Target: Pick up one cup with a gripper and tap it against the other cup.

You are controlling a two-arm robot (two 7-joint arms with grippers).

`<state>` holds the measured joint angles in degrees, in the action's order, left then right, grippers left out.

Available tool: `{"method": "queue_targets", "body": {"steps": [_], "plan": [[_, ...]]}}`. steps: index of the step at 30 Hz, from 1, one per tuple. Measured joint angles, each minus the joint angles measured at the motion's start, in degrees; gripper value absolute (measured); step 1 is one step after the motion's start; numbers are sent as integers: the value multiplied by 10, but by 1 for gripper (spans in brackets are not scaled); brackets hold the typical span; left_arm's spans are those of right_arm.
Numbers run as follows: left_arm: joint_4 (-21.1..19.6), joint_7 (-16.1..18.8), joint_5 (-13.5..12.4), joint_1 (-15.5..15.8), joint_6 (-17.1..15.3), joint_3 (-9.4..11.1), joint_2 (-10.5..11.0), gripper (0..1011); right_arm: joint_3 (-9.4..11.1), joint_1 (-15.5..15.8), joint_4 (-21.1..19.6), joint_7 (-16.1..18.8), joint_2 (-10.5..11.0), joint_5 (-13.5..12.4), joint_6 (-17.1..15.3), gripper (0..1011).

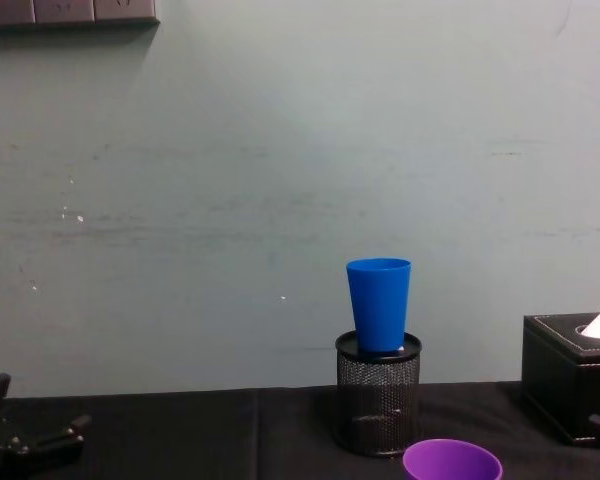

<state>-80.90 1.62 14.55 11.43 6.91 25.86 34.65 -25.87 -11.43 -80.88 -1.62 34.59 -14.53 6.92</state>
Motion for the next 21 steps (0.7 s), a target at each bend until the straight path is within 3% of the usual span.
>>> {"method": "queue_targets", "body": {"steps": [21], "plan": [[0, 0, 0, 0, 0, 0, 0, 1000, 0, 0, 0, 0, 1, 0, 0, 1003]]}}
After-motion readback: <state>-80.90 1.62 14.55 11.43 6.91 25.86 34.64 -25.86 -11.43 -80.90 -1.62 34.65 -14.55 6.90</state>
